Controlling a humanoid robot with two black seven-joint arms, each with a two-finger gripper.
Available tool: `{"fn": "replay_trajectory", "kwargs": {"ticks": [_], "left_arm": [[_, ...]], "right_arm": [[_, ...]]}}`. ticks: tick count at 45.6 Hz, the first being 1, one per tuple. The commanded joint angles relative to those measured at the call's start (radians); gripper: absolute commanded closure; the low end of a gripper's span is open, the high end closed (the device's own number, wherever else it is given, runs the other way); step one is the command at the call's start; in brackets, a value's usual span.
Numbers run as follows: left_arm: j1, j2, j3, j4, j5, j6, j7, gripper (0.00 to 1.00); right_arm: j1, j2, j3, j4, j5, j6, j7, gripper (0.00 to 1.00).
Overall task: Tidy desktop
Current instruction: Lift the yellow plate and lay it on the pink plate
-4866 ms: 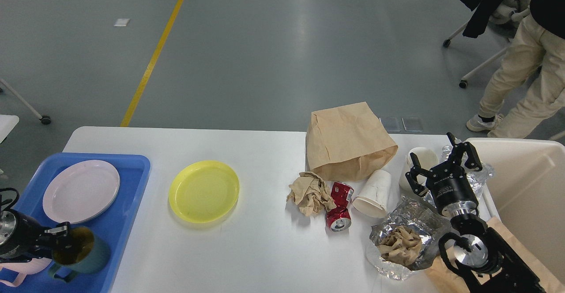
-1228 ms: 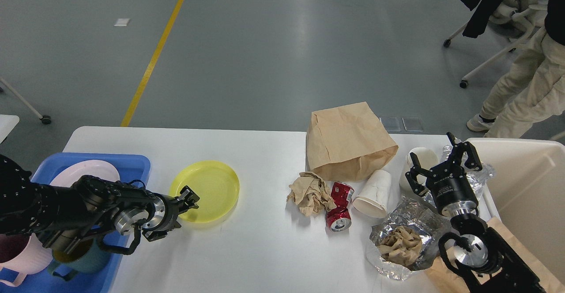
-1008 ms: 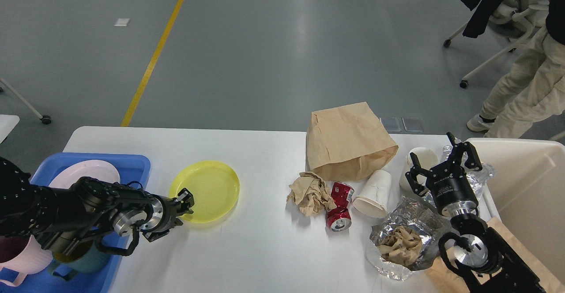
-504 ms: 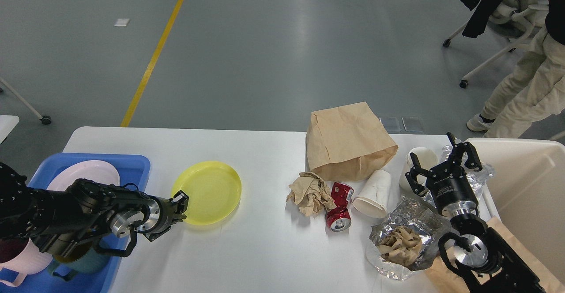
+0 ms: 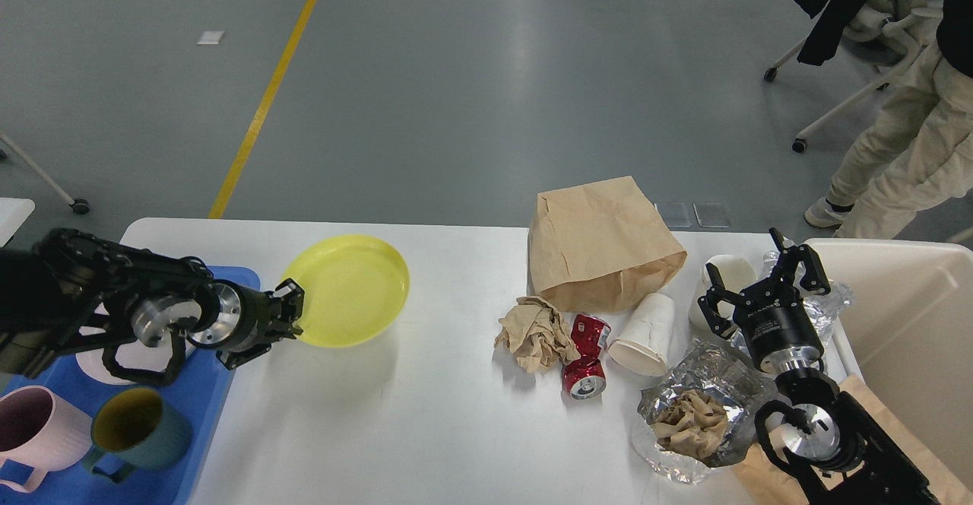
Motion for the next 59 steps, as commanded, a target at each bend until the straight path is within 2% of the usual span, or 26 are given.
{"fn": "replay_trajectory", "kwargs": {"ticks": [1,6,13,16,23,31,40,43,47,54,59], "left_arm": [[-0.195,0.028,0.129,-0.113,-0.080,-0.082,-0.002,1.00],[-0.362,0.019,0.271,-0.202,-0.160,-0.177,-0.016,1.00],[-0.537,-0.004,0.441,-0.278,-0.246,-0.329,-0.092,1.00],[-0.549,-0.004,0.475,-0.279,-0.249,-0.357,-0.117,1.00],[-0.530,0.005,0.517,-0.258,-0.249,-0.360,-0.120,1.00],[-0.389,0.053,0.566,-0.088,-0.238,-0.392,-0.115,1.00],[-0.234,0.159,0.566,0.147,-0.191,-0.403,-0.080,1.00],[-0.174,0.197,0.534,0.227,-0.174,-0.403,-0.069,1.00],[-0.036,0.225,0.434,0.359,-0.158,-0.403,-0.051,1.00],[0.199,0.217,0.269,0.575,-0.149,-0.391,0.027,1.00],[0.293,0.194,0.218,0.681,-0.149,-0.384,0.043,1.00]], "right_arm": [[0.000,0.000,0.000,0.000,0.000,0.000,0.000,0.00],[0.000,0.000,0.000,0.000,0.000,0.000,0.000,0.00],[0.000,0.000,0.000,0.000,0.000,0.000,0.000,0.00],[0.000,0.000,0.000,0.000,0.000,0.000,0.000,0.00],[0.000,0.000,0.000,0.000,0.000,0.000,0.000,0.00],[0.000,0.000,0.000,0.000,0.000,0.000,0.000,0.00],[0.000,0.000,0.000,0.000,0.000,0.000,0.000,0.00],[0.000,0.000,0.000,0.000,0.000,0.000,0.000,0.00],[0.000,0.000,0.000,0.000,0.000,0.000,0.000,0.00],[0.000,0.000,0.000,0.000,0.000,0.000,0.000,0.00],[0.000,0.000,0.000,0.000,0.000,0.000,0.000,0.00]]}}
